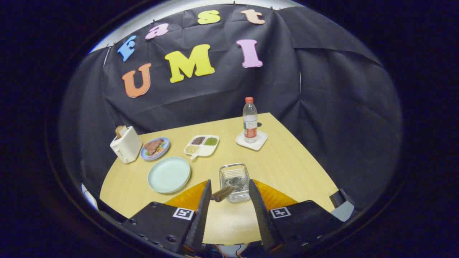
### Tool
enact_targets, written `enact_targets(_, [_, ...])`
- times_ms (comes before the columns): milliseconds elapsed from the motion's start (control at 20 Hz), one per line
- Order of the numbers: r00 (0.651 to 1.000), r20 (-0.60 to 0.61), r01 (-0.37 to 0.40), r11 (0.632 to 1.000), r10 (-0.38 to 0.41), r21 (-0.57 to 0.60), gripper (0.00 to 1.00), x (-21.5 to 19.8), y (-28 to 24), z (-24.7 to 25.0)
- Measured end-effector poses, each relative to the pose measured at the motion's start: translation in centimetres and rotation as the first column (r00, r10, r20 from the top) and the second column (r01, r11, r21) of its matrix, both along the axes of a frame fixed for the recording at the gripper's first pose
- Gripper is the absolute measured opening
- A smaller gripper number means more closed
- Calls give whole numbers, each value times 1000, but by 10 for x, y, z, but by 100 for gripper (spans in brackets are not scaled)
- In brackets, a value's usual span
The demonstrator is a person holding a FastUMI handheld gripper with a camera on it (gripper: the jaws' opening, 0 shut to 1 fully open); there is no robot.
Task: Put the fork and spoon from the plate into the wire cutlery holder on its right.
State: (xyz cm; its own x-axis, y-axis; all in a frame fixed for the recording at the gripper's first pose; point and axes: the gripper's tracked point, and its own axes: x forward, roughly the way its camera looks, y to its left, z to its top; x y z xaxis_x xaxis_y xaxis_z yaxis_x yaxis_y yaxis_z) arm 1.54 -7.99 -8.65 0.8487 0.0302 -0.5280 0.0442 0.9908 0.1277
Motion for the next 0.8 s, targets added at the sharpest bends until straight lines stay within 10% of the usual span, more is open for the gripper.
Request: enact_targets(800, [915, 392, -45, 991, 91, -124, 94, -29, 91, 77])
